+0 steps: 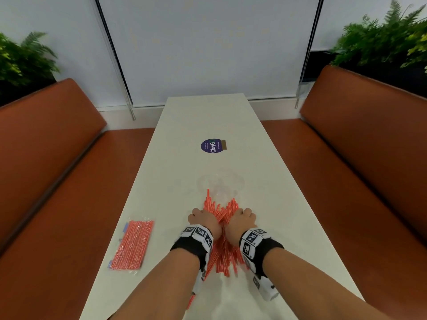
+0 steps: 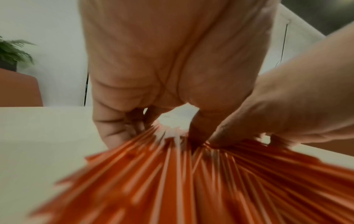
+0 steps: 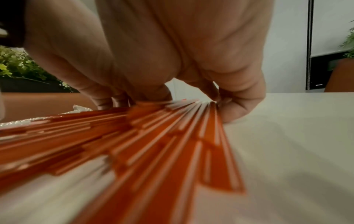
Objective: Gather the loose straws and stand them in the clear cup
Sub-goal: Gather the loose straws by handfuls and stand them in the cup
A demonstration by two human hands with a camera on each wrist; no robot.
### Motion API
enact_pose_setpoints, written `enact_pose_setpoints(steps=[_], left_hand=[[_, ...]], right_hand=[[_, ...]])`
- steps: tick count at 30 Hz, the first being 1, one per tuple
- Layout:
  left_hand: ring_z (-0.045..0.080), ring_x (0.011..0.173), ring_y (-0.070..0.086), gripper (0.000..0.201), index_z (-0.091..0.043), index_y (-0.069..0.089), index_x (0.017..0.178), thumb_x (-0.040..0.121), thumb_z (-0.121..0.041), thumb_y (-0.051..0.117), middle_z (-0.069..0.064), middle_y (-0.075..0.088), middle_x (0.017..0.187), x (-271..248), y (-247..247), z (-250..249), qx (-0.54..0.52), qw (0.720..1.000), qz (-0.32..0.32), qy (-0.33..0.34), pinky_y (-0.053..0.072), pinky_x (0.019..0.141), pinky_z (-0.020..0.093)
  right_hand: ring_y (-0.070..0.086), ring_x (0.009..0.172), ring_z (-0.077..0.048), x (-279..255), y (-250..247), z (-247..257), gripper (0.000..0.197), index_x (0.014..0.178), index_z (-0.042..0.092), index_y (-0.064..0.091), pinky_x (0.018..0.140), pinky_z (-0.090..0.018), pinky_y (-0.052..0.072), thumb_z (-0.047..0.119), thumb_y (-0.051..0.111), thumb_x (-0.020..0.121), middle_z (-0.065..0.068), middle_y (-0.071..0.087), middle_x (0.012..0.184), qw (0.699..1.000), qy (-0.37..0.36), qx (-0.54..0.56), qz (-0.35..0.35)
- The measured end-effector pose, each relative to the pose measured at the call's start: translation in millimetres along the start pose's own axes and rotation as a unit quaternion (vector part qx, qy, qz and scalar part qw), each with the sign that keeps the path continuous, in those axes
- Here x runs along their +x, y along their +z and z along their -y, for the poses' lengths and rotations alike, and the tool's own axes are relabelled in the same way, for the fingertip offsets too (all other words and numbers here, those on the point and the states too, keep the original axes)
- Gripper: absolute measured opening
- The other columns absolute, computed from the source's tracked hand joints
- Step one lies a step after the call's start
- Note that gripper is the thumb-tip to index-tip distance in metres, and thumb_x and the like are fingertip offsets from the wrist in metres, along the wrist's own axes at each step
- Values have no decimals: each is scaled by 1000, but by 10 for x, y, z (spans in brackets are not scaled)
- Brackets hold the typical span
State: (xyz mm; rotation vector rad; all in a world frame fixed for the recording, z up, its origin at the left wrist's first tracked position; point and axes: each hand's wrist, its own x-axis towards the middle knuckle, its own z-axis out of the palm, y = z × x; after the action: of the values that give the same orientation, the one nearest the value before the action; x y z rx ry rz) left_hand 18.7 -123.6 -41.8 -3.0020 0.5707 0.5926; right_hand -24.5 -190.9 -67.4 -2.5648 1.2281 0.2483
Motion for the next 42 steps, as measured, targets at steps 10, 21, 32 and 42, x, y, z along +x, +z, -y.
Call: enact_pose_setpoints(steps=[10, 21, 32, 42], left_hand=[[25, 129, 50, 44, 0, 33, 138, 96, -7, 46, 15, 39, 143, 127, 41, -27, -75, 996, 30, -44, 43, 103, 30], [28, 130, 51, 44, 9, 33, 139, 99, -7, 41, 18, 47, 141, 247, -103, 159, -189, 980, 35, -41, 45, 106, 32], [37, 110, 61, 31, 9, 51, 120, 93, -5, 45, 23, 61, 119, 326, -212, 394, -359, 933, 2, -22, 49, 94, 41], [28, 91, 54, 21, -14, 32, 104, 91, -5, 45, 13, 52, 102, 316, -193, 449, -493, 870, 3, -10, 52, 96, 46]], right_hand=[[46, 120, -28, 172, 177, -12, 45, 134, -4, 33, 96, -34, 44, 6, 42, 92, -16, 42, 132, 999, 9, 39, -16], [44, 128, -25, 278, -107, -81, 44, 137, -4, 24, 105, -29, 41, 5, 40, 97, -17, 38, 141, 987, 65, 147, 4], [44, 67, -13, 583, -939, -61, 11, 99, 9, 30, 57, -20, 38, 2, 38, 95, -4, 42, 82, 888, -170, 412, -115], [45, 85, -20, 971, -1412, 517, 12, 103, 13, 28, 82, -34, 47, 5, 35, 97, -8, 43, 98, 780, -253, 528, -221]])
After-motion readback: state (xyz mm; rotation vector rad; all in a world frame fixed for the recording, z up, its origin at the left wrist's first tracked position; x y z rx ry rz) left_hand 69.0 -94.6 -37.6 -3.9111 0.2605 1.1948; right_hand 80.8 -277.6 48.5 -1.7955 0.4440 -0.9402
